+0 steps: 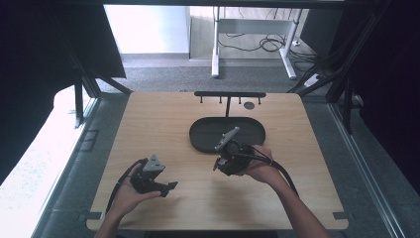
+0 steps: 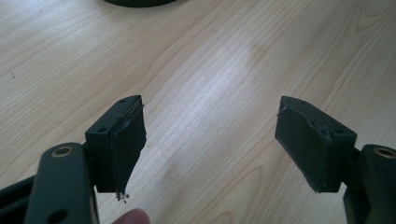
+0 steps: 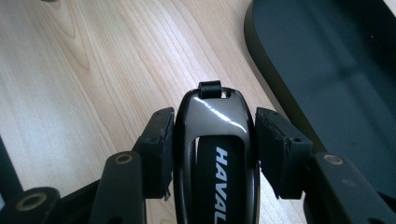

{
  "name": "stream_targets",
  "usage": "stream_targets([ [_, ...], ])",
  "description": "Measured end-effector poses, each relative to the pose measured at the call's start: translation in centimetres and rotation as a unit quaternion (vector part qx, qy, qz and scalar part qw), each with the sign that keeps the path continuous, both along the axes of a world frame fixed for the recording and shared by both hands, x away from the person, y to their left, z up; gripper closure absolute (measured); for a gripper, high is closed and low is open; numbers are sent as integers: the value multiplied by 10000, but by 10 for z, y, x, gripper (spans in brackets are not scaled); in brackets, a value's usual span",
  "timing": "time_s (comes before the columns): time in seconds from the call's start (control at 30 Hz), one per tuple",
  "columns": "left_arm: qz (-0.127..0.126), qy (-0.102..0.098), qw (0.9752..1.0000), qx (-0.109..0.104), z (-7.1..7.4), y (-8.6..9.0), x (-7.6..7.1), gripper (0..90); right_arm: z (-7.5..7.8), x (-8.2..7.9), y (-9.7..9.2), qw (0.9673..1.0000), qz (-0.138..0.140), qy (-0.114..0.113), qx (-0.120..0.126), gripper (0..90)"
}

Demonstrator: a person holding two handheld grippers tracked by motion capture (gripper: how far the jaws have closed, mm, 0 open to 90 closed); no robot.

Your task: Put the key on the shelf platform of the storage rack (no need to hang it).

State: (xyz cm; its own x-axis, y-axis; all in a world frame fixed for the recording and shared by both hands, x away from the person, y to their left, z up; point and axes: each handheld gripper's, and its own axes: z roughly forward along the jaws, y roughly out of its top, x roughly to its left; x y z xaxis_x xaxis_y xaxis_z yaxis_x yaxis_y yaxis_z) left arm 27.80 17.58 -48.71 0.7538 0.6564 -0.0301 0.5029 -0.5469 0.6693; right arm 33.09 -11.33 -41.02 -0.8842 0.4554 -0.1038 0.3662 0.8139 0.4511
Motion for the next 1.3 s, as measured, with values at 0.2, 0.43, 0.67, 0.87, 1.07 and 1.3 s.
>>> stream_targets([
  [0.2, -4, 16, 10000, 9, -1, 0, 0, 247, 0, 2, 4, 10000, 23, 11, -16, 499],
  [0.43, -32, 68, 10000, 58, -3, -3, 0, 246, -2, 3, 7, 10000, 72, 52, -1, 499],
  [0.67, -46, 83, 9999, 77, -5, -3, 1, 245, -3, 2, 9, 9999, 130, 61, 8, 499],
  [0.87, -76, 115, 9999, 98, -7, -5, 2, 244, -3, 1, 11, 9999, 154, 70, 12, 499],
  [1.07, -124, 171, 9997, 148, -10, -9, 2, 244, -6, 0, 14, 9997, 216, 73, -27, 499],
  [1.3, -134, 174, 9996, 155, -11, -10, 2, 244, -8, -1, 17, 9996, 269, 59, -64, 499],
])
